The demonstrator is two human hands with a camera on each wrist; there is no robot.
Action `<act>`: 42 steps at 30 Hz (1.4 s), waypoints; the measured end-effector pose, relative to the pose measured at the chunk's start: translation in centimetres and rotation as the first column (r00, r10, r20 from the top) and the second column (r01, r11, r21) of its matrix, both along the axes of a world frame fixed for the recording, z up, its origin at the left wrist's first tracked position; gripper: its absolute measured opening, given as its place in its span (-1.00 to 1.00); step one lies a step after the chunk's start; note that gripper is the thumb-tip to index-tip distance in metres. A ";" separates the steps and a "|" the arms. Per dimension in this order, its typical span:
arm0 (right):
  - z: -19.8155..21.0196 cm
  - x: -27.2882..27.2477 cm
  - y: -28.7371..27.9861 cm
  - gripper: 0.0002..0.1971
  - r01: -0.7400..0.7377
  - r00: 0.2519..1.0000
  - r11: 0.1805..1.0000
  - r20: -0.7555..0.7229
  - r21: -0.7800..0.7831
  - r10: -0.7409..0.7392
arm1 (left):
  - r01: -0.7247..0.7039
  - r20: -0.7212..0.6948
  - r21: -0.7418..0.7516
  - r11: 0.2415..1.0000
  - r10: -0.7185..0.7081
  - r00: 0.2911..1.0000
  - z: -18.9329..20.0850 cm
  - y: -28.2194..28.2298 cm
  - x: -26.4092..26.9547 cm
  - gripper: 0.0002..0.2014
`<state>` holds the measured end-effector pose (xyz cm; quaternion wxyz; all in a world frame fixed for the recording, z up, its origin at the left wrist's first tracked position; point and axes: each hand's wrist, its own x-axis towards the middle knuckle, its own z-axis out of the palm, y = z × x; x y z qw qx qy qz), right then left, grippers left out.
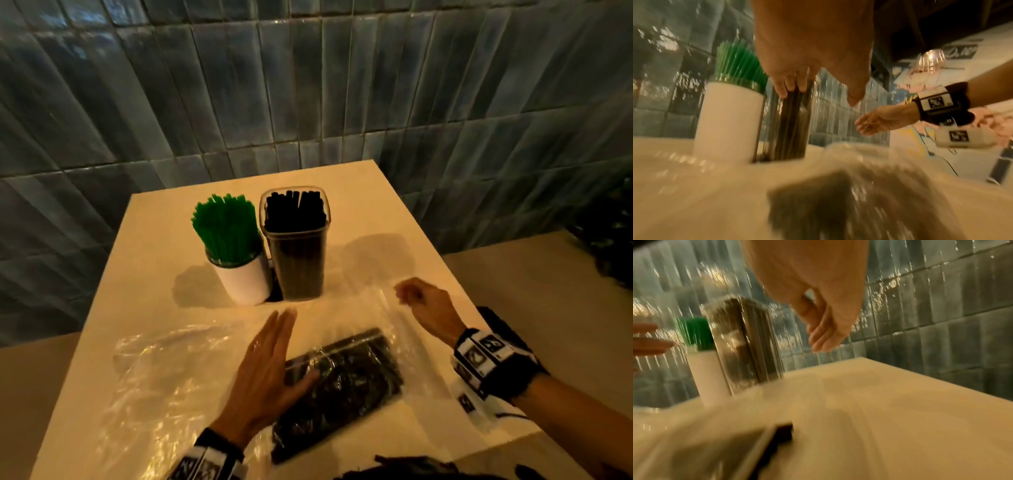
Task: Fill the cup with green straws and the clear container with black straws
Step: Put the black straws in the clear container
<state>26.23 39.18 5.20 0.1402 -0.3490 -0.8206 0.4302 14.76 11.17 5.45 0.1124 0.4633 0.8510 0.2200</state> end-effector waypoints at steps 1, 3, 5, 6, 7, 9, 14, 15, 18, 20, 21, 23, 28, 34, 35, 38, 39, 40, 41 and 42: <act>-1.2 0.9 -0.1 -0.79 -0.052 0.992 0.998 0.108 -0.040 0.057 | 0.030 0.049 -0.143 0.989 -0.023 0.999 -1.4 -0.8 0.6 0.04; -2.8 1.6 -0.5 -0.82 -0.092 0.967 0.990 0.226 -0.111 0.116 | 0.058 0.106 -0.295 0.954 -0.027 0.994 -3.8 -1.8 1.3 0.16; -3.4 1.4 -0.6 -0.76 -0.028 0.971 0.984 0.231 -0.174 0.068 | 0.067 0.142 -0.366 0.928 -0.015 0.990 -5.2 -2.2 1.6 0.25; -3.5 1.2 -0.7 -0.71 0.042 0.978 0.976 0.210 -0.214 0.004 | 0.071 0.146 -0.386 0.920 -0.016 0.989 -5.7 -2.4 1.8 0.28; -3.3 0.8 -0.7 -0.69 0.100 0.981 0.960 0.187 -0.261 -0.052 | 0.073 0.141 -0.393 0.917 -0.019 0.990 -6.0 -2.5 1.9 0.29; -2.8 0.1 -1.0 -0.72 0.097 0.986 0.931 0.160 -0.352 -0.043 | 0.069 0.125 -0.379 0.923 -0.023 0.992 -6.4 -2.5 1.9 0.29; -1.9 -0.5 -2.2 -0.61 -0.249 0.895 0.924 0.295 -0.289 0.334 | 0.068 0.161 -0.337 0.939 -0.014 0.987 -6.7 -2.6 1.9 0.29; -1.9 -0.7 -2.3 -0.55 -0.283 0.877 0.918 0.312 -0.277 0.365 | 0.069 0.169 -0.333 0.940 -0.012 0.986 -6.8 -2.6 1.9 0.29; -1.8 -1.1 -2.8 -0.36 -0.450 0.803 0.882 0.367 -0.143 0.469 | 0.069 0.179 -0.335 0.940 -0.008 0.984 -6.9 -2.5 1.9 0.30; -2.0 -1.6 -3.0 -0.24 -0.619 0.700 0.783 0.496 0.063 0.513 | 0.068 0.180 -0.330 0.942 -0.008 0.984 -7.0 -2.5 1.9 0.30; -1.9 -1.9 -3.2 -0.23 -0.671 0.656 0.735 0.542 0.099 0.525 | 0.067 0.176 -0.325 0.943 -0.009 0.984 -7.1 -2.5 1.9 0.30; -2.0 -2.5 -3.3 -0.42 -0.720 0.599 0.690 0.563 0.068 0.569 | 0.066 0.166 -0.325 0.943 -0.012 0.986 -7.2 -2.5 1.9 0.30; -1.4 -3.5 -4.0 -0.68 -0.793 0.479 0.604 0.695 0.079 0.536 | 0.066 0.148 -0.327 0.943 -0.018 0.989 -7.2 -2.5 2.0 0.28; -1.9 -4.3 -4.0 -0.73 -0.795 0.424 0.606 0.735 0.023 0.529 | 0.053 0.143 -0.342 0.938 -0.004 0.990 -7.2 -2.4 2.0 0.28; -1.9 -4.4 -3.9 -0.73 -0.800 0.407 0.601 0.744 0.009 0.530 | 0.050 0.143 -0.342 0.939 -0.001 0.990 -7.2 -2.4 2.0 0.28; -1.6 -4.6 -3.5 -0.70 -0.797 0.389 0.604 0.762 -0.003 0.517 | 0.050 0.146 -0.340 0.939 0.000 0.989 -7.2 -2.5 2.0 0.27; -1.6 -4.7 -3.3 -0.70 -0.801 0.393 0.599 0.764 0.010 0.512 | 0.053 0.147 -0.341 0.938 -0.003 0.989 -7.2 -2.5 2.0 0.26; -1.4 -4.7 -3.3 -0.70 -0.803 0.393 0.596 0.768 0.019 0.505 | 0.057 0.148 -0.344 0.937 -0.006 0.989 -7.1 -2.5 2.0 0.25; -1.3 -4.8 -3.1 -0.71 -0.806 0.399 0.590 0.770 0.036 0.498 | 0.059 0.148 -0.346 0.936 -0.007 0.989 -7.1 -2.5 1.9 0.25; -1.3 -4.8 -2.9 -0.71 -0.806 0.401 0.590 0.775 0.046 0.488 | 0.059 0.151 -0.349 0.935 -0.006 0.989 -7.0 -2.5 1.9 0.25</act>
